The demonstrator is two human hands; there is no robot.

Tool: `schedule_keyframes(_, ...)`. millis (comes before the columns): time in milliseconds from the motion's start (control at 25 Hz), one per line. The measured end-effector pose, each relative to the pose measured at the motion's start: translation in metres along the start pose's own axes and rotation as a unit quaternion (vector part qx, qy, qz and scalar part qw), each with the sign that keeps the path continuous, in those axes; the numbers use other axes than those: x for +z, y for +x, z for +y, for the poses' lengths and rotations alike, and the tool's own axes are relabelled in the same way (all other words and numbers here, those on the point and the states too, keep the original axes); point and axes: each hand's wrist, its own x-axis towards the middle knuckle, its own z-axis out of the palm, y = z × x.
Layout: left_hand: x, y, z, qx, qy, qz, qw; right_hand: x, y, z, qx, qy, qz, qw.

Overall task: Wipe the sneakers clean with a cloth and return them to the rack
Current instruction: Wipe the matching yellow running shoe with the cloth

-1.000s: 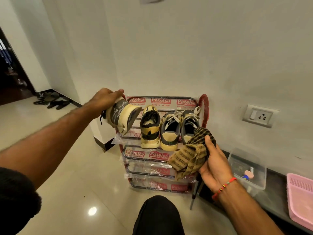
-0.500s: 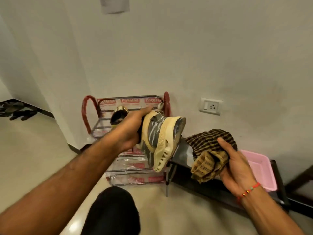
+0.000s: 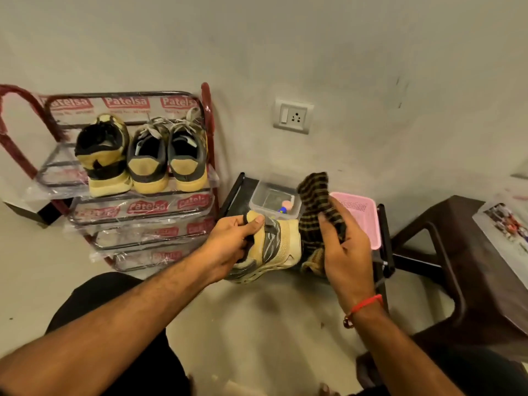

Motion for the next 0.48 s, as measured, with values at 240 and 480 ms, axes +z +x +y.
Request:
schedule_keyframes(240, 0.011, 0.026, -0.018, -0.015, 0.022, 0.031, 0.999, 0.029, -0.011, 0.053, -0.114, -0.326, -0.191, 0.919)
schedule_keyframes(480, 0.005, 0.042, -0.021, -0.024, 0.052, 0.087, 0.995, 0.028, -0.011, 0.072, -0.197, -0.434, -0.194, 0.857)
